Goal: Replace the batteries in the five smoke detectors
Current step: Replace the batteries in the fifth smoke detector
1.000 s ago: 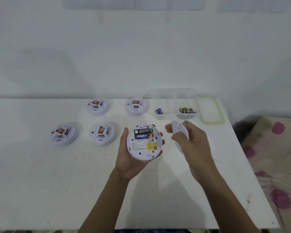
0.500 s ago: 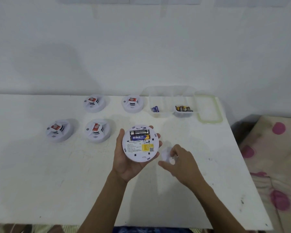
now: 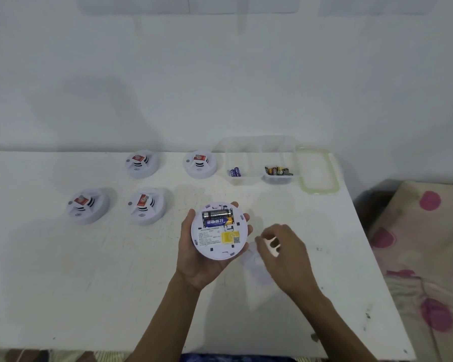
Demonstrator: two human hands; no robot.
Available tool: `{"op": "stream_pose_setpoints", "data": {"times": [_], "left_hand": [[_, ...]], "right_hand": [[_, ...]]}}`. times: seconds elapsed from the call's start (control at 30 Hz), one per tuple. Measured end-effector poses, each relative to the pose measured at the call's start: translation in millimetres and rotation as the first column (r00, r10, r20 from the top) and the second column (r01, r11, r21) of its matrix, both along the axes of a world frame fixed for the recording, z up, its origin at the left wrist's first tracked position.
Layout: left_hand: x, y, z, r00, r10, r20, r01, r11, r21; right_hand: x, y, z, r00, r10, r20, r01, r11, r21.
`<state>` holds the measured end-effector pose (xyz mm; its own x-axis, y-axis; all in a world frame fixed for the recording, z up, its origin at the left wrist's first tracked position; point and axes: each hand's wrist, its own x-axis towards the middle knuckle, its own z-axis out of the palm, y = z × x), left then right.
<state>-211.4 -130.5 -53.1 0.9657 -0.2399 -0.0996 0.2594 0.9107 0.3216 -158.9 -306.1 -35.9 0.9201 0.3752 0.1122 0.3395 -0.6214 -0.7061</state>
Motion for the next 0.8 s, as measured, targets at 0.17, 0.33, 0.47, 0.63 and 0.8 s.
{"op": "stream_pose_setpoints", "data": {"times": [0.17,0.33,0.47,0.63,0.8], "left_hand": [[1.0,-7.3,1.3,0.999,0.048,-0.020,-0.047,0.997,0.062],[1.0,-15.1,9.5,0.995,0.100,-0.024,-0.097,0.990,0.104],[1.5,-18.6,10.1,0.989,0.142,-0.034,-0.136,0.981,0.139],[0.7,-20.1,8.5,0.987,0.157,-0.023,-0.150,0.971,0.184],[2.9,-16.3,-0.5,0.986,0.163,-0.044,-0.147,0.957,0.252]], "right_hand": [[-9.9,7.4,45.6,0.994,-0.017,0.105,-0.006,0.977,0.211],[-18.6,19.6,57.4,0.995,0.058,0.076,-0.067,0.991,0.117],[-19.6,25.6,59.4,0.997,0.057,0.055,-0.060,0.996,0.060],[-23.9,27.8,61.3,1.000,0.025,0.010,-0.025,1.000,0.017],[-23.9,35.0,66.6,0.992,-0.053,-0.117,0.058,0.998,0.038]]}}
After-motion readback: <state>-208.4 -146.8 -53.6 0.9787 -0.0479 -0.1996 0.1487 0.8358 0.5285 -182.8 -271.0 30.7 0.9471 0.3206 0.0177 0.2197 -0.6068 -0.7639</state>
